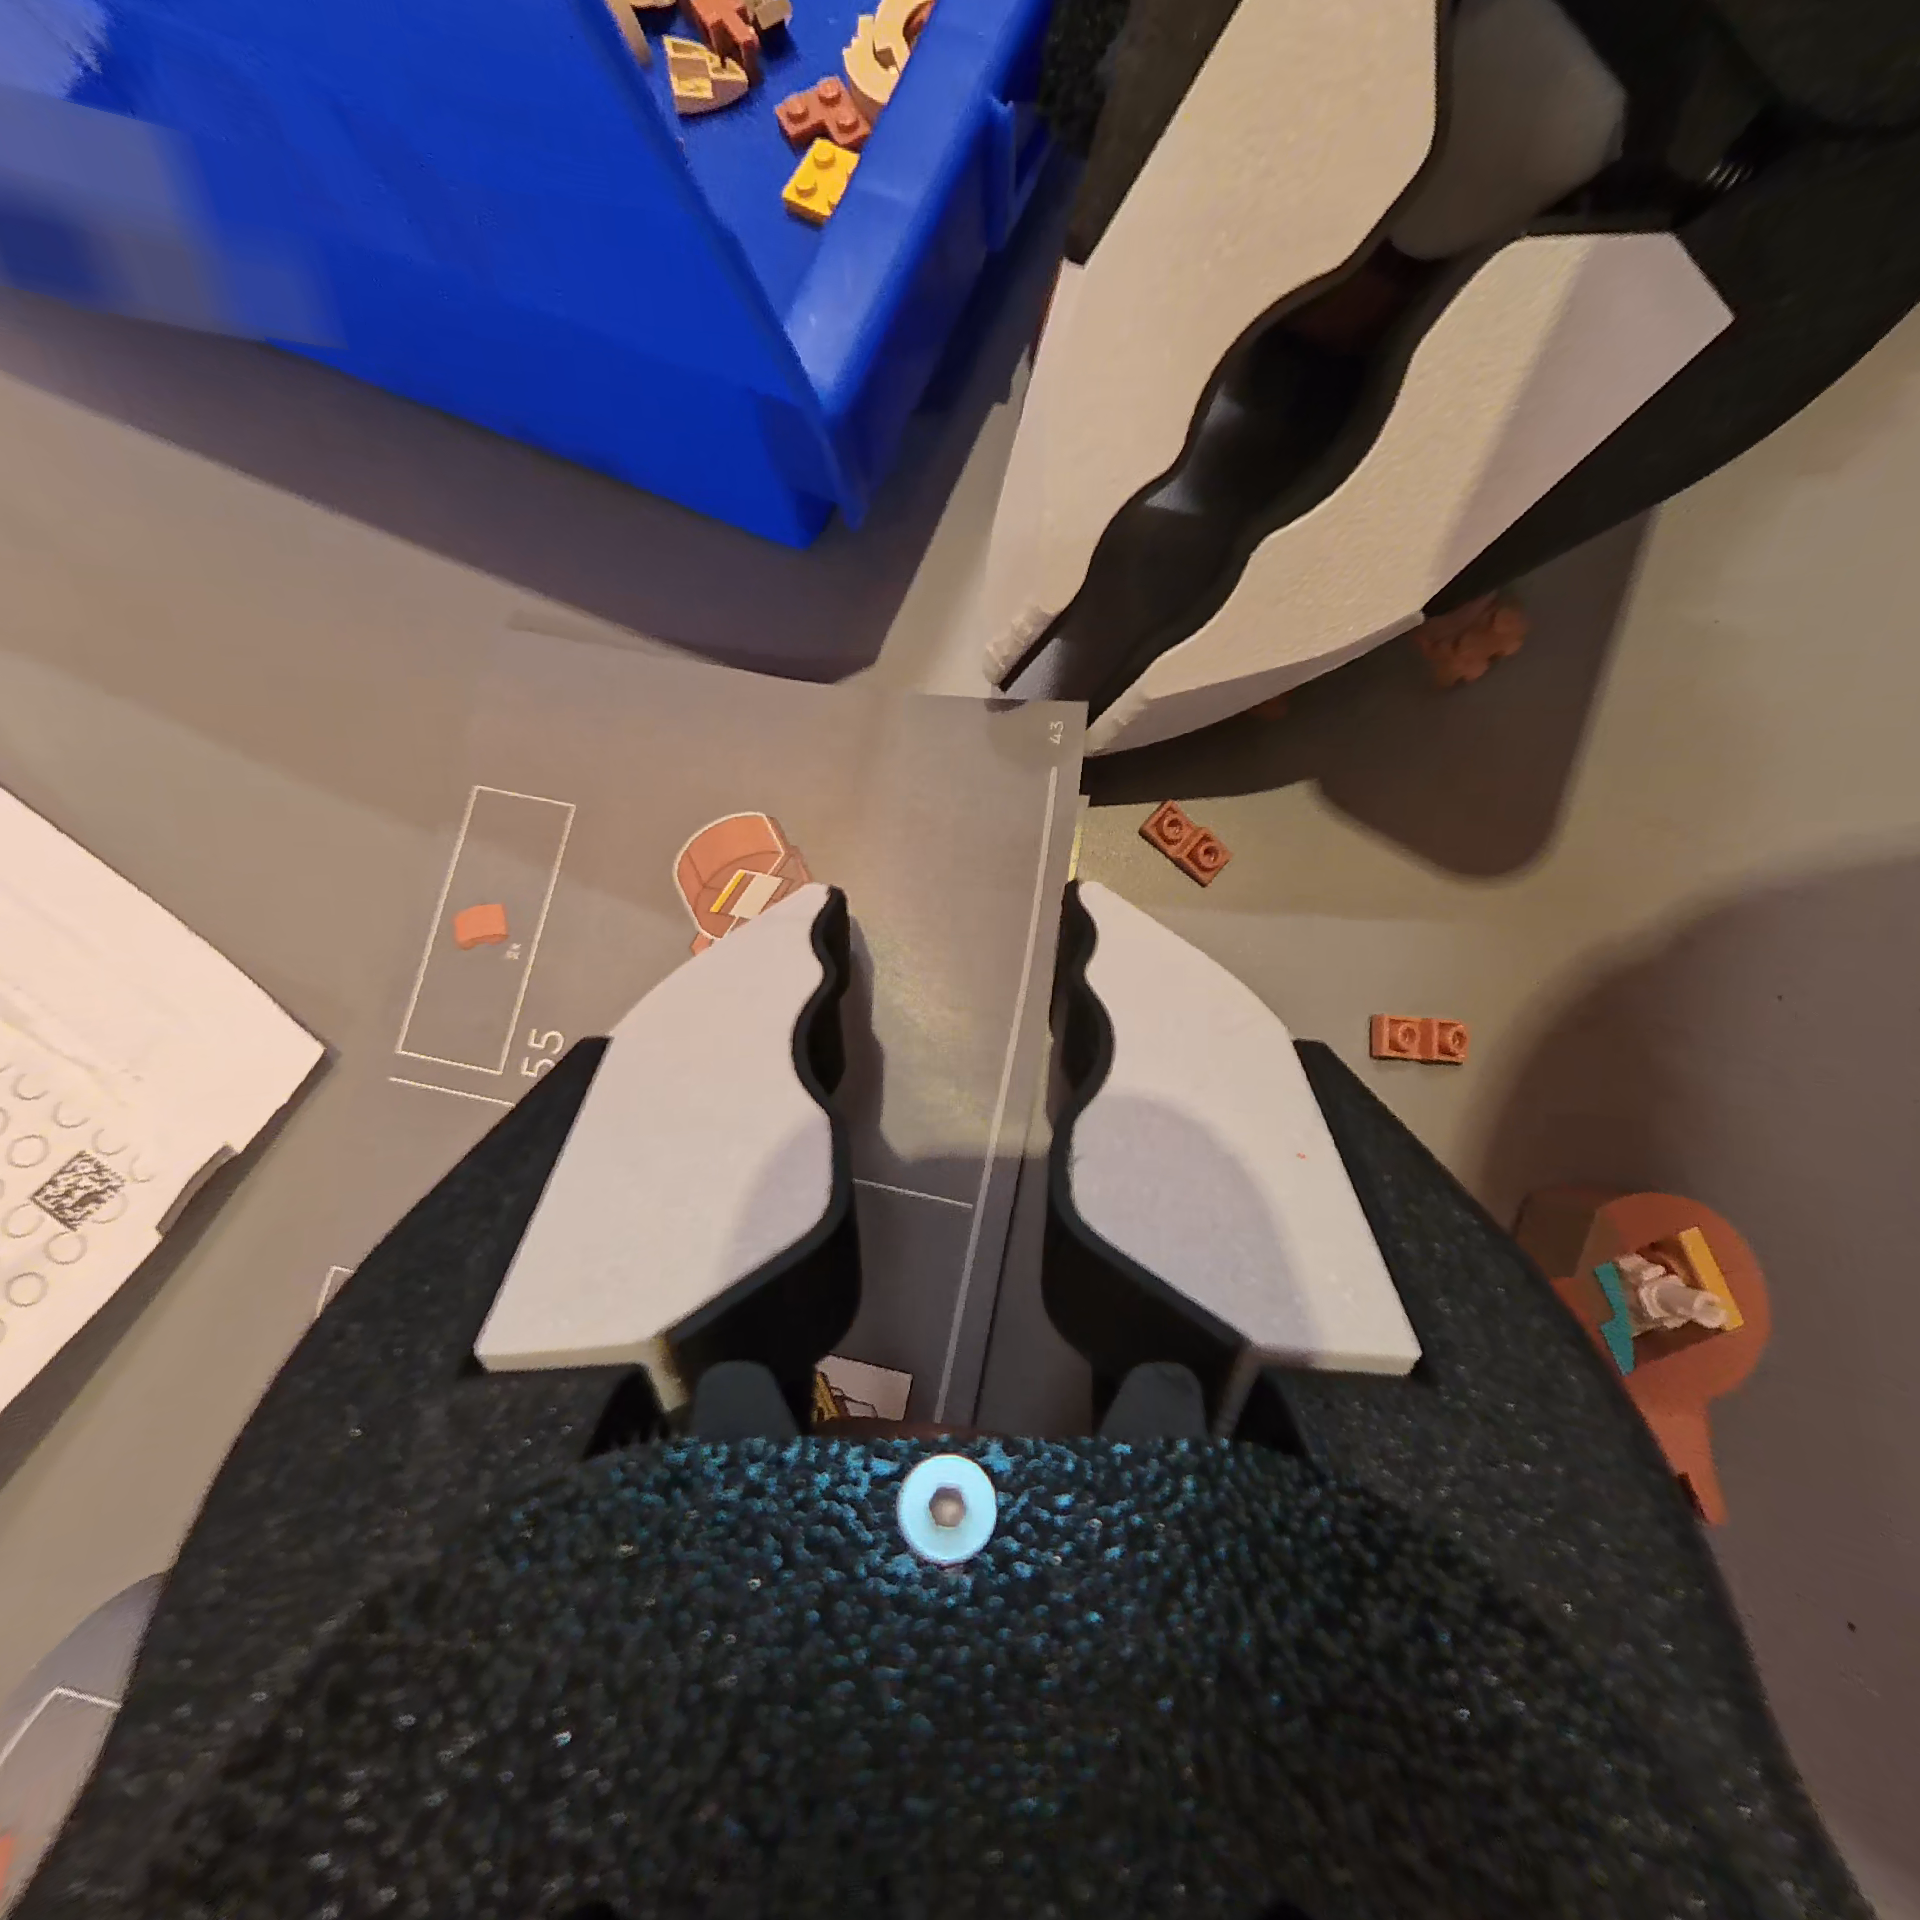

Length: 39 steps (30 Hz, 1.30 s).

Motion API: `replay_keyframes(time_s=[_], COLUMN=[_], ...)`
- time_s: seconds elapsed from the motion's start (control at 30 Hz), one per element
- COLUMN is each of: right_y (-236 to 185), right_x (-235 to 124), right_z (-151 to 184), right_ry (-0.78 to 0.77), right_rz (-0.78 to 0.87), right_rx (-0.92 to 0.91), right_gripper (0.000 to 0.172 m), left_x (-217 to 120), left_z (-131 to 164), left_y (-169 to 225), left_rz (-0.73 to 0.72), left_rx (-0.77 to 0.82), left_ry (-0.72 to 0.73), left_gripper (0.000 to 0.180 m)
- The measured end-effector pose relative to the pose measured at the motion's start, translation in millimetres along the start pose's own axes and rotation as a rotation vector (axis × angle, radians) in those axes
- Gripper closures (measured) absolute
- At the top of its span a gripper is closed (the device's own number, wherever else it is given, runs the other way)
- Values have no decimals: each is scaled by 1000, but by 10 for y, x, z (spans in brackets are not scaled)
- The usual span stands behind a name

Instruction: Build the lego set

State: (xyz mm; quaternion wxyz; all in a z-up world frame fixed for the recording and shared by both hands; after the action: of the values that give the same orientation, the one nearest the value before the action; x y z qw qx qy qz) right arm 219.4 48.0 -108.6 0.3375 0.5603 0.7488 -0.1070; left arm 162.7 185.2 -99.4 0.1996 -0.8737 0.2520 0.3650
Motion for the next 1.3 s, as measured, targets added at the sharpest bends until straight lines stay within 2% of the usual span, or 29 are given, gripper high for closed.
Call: replay_keyframes(time_s=[0.47, 0.77, 1.3], right_y=[-5, -28, 39], right_x=[1, -84, 72], right_z=[3, -3, -75], right_ry=[-2, 87, 18], right_rz=[-2, -35, 149], right_rx=[-4, -23, -18], right_gripper=[159, 154, 155], left_x=[-25, -26, -77], left_z=[5, 12, -24], left_y=[-36, -41, -9], left_rz=[4, 1, -15], left_rx=[-23, -24, 2], left_ry=[4, 3, 6], left_gripper=[142, 142, 142])
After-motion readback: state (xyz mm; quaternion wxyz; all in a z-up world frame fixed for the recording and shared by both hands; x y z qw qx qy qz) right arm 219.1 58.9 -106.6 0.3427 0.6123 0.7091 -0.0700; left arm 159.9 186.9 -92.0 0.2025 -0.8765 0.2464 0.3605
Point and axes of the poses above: each gripper's, where its closed fingertips meet, x out along the fingers, z out of its underside, y = z × x across the jaws, the point moved 9 cm from there along -x, back along the fingers, and after that the axes turned 10 degrees about -z, right-handed, at the moved point
